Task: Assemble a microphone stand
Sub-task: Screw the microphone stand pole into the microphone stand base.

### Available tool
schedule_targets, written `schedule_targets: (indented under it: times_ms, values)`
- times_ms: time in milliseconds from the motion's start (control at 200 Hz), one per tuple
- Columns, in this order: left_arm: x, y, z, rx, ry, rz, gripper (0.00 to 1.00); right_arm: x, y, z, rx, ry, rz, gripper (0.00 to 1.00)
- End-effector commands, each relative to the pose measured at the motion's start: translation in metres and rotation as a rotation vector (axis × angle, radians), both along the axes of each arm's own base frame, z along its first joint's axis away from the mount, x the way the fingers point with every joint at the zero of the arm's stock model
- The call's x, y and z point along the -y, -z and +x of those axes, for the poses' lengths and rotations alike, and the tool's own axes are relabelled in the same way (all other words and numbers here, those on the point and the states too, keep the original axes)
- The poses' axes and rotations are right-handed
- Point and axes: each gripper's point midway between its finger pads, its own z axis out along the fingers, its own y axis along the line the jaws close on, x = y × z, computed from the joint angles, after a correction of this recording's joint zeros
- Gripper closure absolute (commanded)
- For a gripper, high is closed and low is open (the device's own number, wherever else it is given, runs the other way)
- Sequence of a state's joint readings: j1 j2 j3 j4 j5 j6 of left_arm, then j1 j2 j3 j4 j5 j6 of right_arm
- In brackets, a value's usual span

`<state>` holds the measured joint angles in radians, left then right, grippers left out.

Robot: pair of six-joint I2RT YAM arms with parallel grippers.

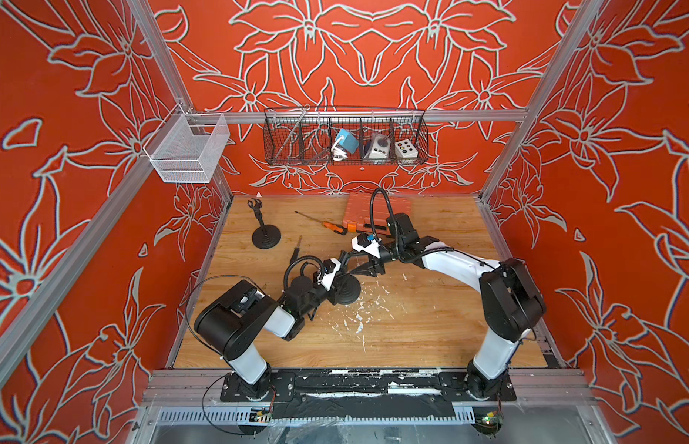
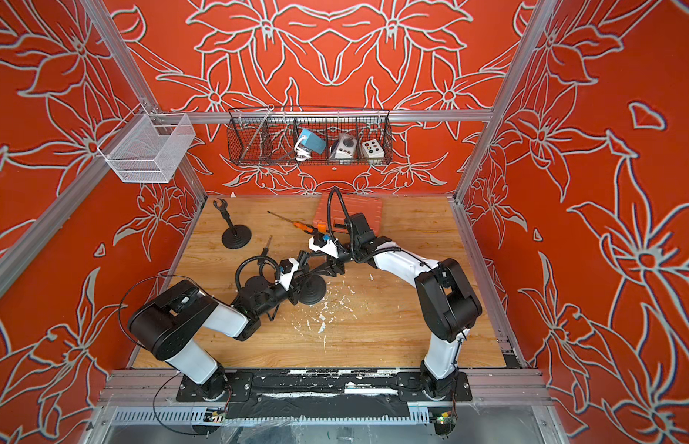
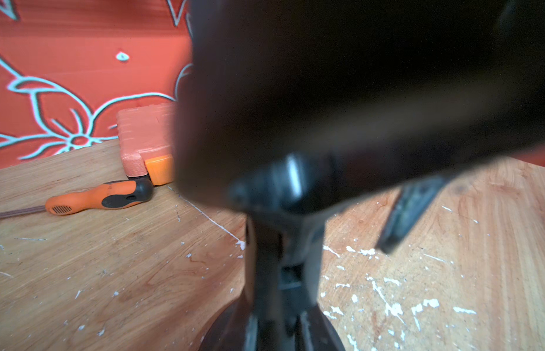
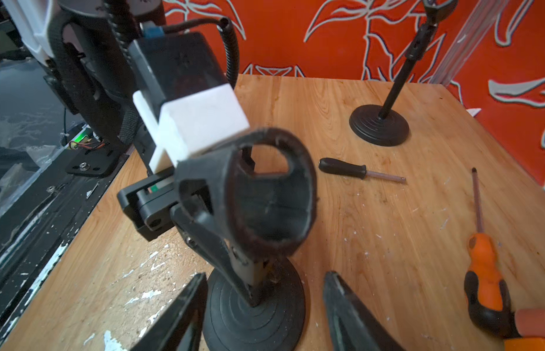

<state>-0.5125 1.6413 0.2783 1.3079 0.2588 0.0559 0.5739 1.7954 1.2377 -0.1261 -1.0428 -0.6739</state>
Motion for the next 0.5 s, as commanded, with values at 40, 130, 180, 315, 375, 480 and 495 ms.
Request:
schedule_targets:
  times_ms: [40,130,180,315,375,480,495]
  values:
    - [-0.001,0.032,-0.015,-0.11,0.023,0.042,1.0,0.001,0.003,-0.025,-0.008,-0.167,0.022,0.39]
    - [0.0,0.034,-0.016,-0.119,0.026,0.038,1.0,-0.004,0.003,-0.027,-0.014,-0.194,0.039,0.41]
    - [0.0,0.035,-0.016,-0.121,0.028,0.039,1.0,-0.007,0.003,-0.028,-0.019,-0.201,0.041,0.41]
    - [0.001,0.037,-0.016,-0.126,0.032,0.037,1.0,-0.016,0.003,-0.029,-0.024,-0.212,0.029,0.41]
    - [0.001,0.038,-0.016,-0.129,0.034,0.036,1.0,-0.019,0.003,-0.029,-0.023,-0.214,0.024,0.41]
    - [0.003,0.039,-0.015,-0.133,0.039,0.033,1.0,-0.022,0.002,-0.031,-0.032,-0.222,0.034,0.42]
    - [0.003,0.039,-0.015,-0.133,0.041,0.033,1.0,-0.022,0.002,-0.031,-0.031,-0.223,0.037,0.42]
